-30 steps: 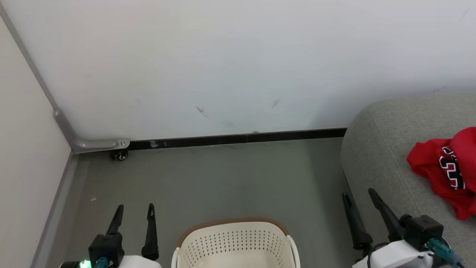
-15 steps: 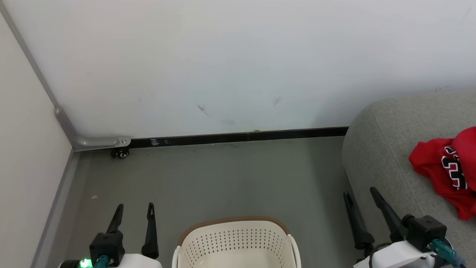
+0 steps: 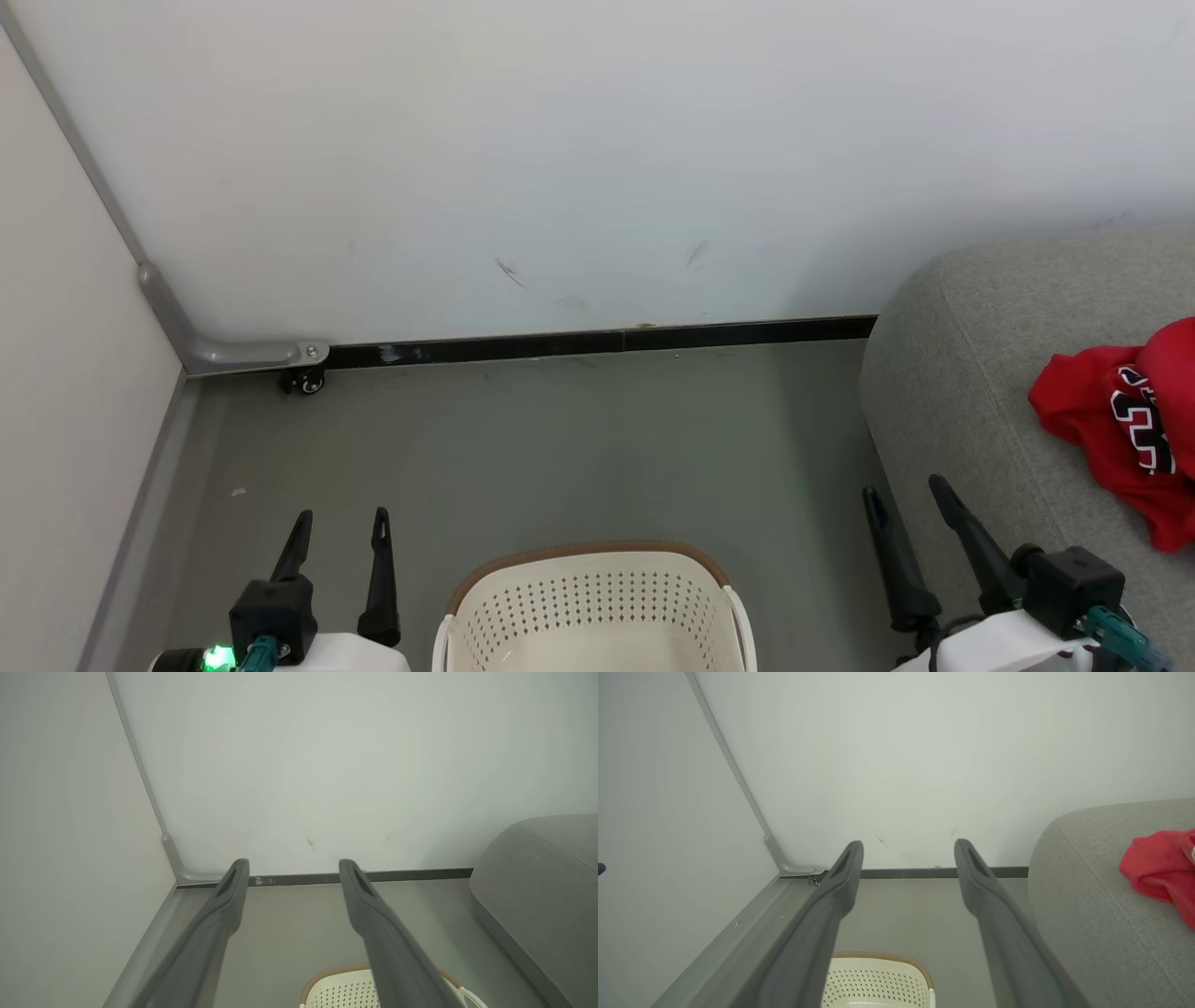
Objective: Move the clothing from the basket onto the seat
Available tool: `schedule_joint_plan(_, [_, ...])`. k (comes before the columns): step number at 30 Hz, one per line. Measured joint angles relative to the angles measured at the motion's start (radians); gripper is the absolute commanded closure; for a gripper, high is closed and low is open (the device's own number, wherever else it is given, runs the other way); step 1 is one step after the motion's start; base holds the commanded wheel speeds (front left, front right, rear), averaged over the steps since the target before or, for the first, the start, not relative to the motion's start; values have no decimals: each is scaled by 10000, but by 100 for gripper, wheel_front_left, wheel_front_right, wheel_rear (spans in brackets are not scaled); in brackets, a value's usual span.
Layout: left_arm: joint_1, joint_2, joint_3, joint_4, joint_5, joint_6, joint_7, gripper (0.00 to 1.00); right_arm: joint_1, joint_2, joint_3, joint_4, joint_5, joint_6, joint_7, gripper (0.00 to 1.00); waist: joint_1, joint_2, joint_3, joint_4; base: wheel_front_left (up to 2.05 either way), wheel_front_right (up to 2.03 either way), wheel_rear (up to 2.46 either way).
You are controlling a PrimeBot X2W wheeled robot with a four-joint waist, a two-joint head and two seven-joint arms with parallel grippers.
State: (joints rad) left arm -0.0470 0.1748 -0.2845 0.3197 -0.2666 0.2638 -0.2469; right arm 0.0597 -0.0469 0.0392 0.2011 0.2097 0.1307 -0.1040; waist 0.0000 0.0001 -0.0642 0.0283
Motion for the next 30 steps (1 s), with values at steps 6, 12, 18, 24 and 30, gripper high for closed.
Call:
schedule_joint_plan(6, [-26, 0, -50, 44, 56, -2, 0, 0, 0, 2, -12, -42, 12, 0, 86, 0, 0, 0, 21, -2, 0, 0, 0])
schedule_joint_plan(12, [-103, -13, -86, 94, 71, -2, 2, 100, 4, 4, -8, -65, 12, 0, 86, 100, 0, 0, 43, -13, 0, 0, 0])
schedule_joint_plan(18, [442, -244, -188, 648, 46, -13, 36, 100, 439, 67, 27, 537, 17, 0, 84, 100, 0, 0, 46, -12, 0, 0, 0])
schedule_joint_plan(24, [452, -272, 151, 729, -495, -198, 282, 100, 466, 77, 8, 554, 531, 0, 86, 100, 0, 0, 58, -20, 0, 0, 0])
schedule_joint_plan(30, [391, -328, 462, 817, -1210, -387, 562, 100, 421, 79, -56, 552, 1296, 0, 109, 100, 0, 0, 78, -31, 0, 0, 0])
